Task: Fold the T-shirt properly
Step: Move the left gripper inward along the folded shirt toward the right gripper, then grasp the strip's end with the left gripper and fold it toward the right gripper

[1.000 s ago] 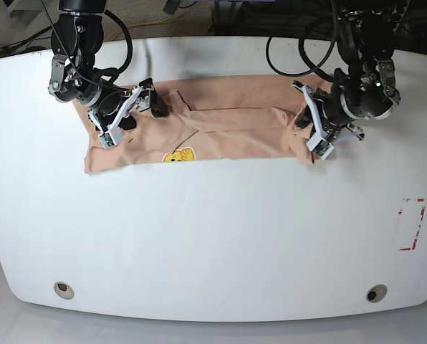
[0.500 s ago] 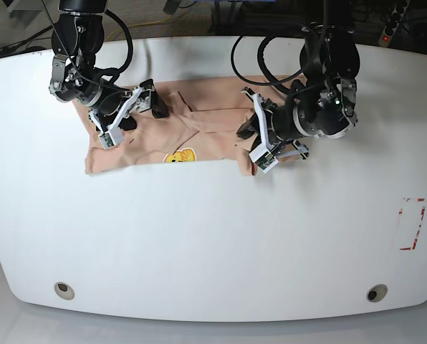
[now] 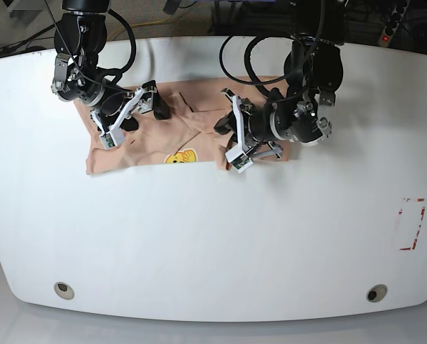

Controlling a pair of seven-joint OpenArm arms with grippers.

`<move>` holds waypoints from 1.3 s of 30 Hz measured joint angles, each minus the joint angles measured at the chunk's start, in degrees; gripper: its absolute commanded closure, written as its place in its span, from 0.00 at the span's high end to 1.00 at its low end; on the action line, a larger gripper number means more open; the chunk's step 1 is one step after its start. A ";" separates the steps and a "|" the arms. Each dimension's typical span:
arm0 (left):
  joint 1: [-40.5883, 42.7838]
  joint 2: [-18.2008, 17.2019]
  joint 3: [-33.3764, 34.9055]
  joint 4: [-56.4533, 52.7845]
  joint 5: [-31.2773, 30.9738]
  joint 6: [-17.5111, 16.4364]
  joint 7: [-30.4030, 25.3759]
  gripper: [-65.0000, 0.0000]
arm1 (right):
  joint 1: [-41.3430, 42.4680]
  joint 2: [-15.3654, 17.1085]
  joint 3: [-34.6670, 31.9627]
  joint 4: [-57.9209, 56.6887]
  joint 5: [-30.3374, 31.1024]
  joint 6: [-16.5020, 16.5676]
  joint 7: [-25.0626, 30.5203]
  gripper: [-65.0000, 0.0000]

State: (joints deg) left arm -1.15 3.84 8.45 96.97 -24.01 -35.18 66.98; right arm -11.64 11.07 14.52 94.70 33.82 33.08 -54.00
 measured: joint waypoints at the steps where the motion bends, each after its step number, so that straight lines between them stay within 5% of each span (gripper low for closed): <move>1: -0.11 0.48 -0.04 -0.31 -0.17 1.57 0.07 0.42 | 0.00 0.02 0.00 0.00 0.00 0.02 0.00 0.84; 4: -1.01 1.92 0.57 -0.66 -0.09 7.34 0.31 0.56 | 0.00 0.02 0.00 0.00 0.00 0.02 -0.02 0.84; 6: -1.77 1.99 2.29 -0.50 -0.52 9.40 -0.59 0.57 | 0.00 0.02 0.02 0.00 0.02 0.02 0.00 0.84; 14: -2.84 1.81 8.63 9.97 -1.79 3.15 4.20 0.57 | -0.02 0.07 -0.02 0.00 0.02 0.02 0.02 0.84; 17: -2.89 -1.53 6.43 12.57 -1.57 1.84 5.44 0.57 | 0.00 0.02 -0.02 0.00 0.02 0.02 0.00 0.84; 19: -2.51 -4.22 2.51 13.33 -1.53 1.70 5.64 0.53 | 0.00 0.04 -0.02 0.00 0.00 0.02 -0.02 0.84; 25: -0.33 -8.76 -9.42 13.40 0.63 2.16 5.27 0.16 | 0.07 -0.07 -0.02 0.00 0.00 0.02 -0.02 0.84; 32: 2.05 -9.31 -8.28 11.02 2.89 2.08 3.91 0.14 | 0.09 -0.09 0.00 0.00 0.02 0.04 -0.07 0.84; 39: 2.43 -9.84 2.08 9.53 8.83 1.68 4.09 0.14 | 0.09 -0.11 -0.02 0.00 0.04 0.04 -0.02 0.84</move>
State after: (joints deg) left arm 1.28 -6.00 10.52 106.50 -15.18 -33.50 71.07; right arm -11.55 10.96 14.50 94.70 33.87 33.12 -54.02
